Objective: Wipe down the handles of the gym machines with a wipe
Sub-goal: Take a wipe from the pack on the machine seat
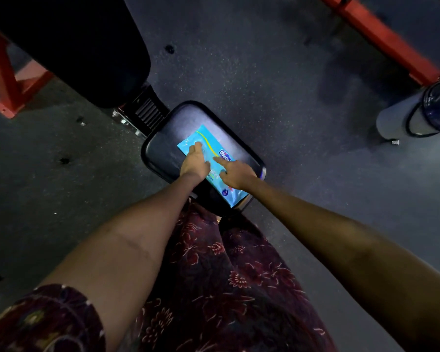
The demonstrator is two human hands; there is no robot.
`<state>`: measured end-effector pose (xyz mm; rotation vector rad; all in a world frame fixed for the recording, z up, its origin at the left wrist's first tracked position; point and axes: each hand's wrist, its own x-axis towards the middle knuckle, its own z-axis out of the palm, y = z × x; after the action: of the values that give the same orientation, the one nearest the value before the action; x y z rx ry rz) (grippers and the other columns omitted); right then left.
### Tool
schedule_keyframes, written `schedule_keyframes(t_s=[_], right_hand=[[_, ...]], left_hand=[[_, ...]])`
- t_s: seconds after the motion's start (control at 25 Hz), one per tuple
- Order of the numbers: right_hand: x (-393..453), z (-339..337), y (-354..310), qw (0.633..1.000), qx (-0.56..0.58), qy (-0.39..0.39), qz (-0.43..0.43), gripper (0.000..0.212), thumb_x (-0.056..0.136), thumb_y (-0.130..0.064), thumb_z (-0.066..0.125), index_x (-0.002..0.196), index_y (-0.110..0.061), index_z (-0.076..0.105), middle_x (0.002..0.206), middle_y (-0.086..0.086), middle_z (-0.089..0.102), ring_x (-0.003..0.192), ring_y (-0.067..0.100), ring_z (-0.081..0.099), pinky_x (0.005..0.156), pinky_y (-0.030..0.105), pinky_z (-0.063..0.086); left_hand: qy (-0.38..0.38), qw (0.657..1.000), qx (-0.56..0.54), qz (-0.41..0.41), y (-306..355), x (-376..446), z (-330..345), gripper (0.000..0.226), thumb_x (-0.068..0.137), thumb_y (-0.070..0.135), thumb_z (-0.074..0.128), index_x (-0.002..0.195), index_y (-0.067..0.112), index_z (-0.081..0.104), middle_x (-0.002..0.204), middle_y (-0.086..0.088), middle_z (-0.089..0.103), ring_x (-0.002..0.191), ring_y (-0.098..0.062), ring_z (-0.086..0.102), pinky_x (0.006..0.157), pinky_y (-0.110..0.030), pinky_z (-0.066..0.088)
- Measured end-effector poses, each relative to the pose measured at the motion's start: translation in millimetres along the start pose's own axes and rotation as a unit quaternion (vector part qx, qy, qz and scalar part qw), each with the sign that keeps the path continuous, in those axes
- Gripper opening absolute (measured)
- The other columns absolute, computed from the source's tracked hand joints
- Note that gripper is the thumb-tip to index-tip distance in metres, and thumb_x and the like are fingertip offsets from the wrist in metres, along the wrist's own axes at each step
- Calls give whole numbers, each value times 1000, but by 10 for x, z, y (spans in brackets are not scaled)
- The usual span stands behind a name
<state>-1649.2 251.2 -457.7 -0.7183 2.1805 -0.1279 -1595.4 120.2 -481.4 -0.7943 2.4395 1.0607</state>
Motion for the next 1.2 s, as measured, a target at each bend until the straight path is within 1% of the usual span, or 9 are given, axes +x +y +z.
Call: schedule_keyframes(t_s=[0.2,0.36,0.48,0.56,0.64,0.72,0.88,1.08,1.2], right_hand=[[-26,93,-86,993,-93,-56,47,90,82,-18,60,148,-37,1,130,14,54,115,32,55,90,35,45],[117,-23,-53,988,147,-32,31,53,91,-10,49,142,-14,37,139,13,46,121,26,49,95,25,36],[108,-153,-42,916,382,103,71,19,83,-3,59,100,2,65,86,14,60,65,14,53,58,22,43],[82,-252,-47,887,431,147,73,6,78,-8,66,73,-5,65,68,6,55,60,11,47,58,26,40],[67,-357,-92,866,468,165,63,21,76,-10,70,60,-14,58,63,3,54,62,12,48,61,30,42],[2,-505,-185,839,517,167,38,22,77,-5,70,60,-14,58,59,1,56,58,11,52,61,30,47],[-229,-741,-334,795,599,94,-11,22,85,12,56,71,-6,55,50,-3,61,44,3,58,47,16,49],[-517,-893,-496,850,518,77,-59,21,81,7,59,81,-14,61,73,2,59,64,9,55,52,16,43],[-720,-937,-673,838,524,117,-98,27,77,11,62,95,-9,64,76,2,63,66,9,57,58,17,48]], left_hand=[[-83,989,114,47,-70,-69,26,50,87,3,49,137,8,43,157,-19,8,141,-29,25,112,-33,27],[-117,978,173,22,-17,-88,-76,54,92,14,47,145,13,34,159,-15,1,146,-25,13,116,-35,19],[-46,998,53,-3,34,-112,-178,44,93,10,49,136,4,44,150,-17,30,135,-28,36,109,-27,27],[13,994,-101,-29,156,-158,-251,23,95,13,52,115,3,58,120,-14,57,111,-25,54,90,-24,37],[23,959,-277,-65,325,-222,-354,13,95,19,55,88,10,59,85,-5,61,82,-22,57,68,-24,43],[23,937,-342,-60,441,-262,-452,19,91,18,63,75,16,53,72,-1,56,67,-16,54,67,-26,47],[96,946,-308,-29,456,-339,-644,27,82,-1,66,70,19,52,67,-2,55,62,-17,52,67,-34,50],[130,920,-369,-16,446,-608,-952,25,88,-3,56,71,15,55,66,-8,54,52,-13,51,47,-19,46],[97,916,-388,-3,508,-896,-1096,21,86,-3,59,75,15,56,70,-8,57,59,-16,53,48,-18,47]])
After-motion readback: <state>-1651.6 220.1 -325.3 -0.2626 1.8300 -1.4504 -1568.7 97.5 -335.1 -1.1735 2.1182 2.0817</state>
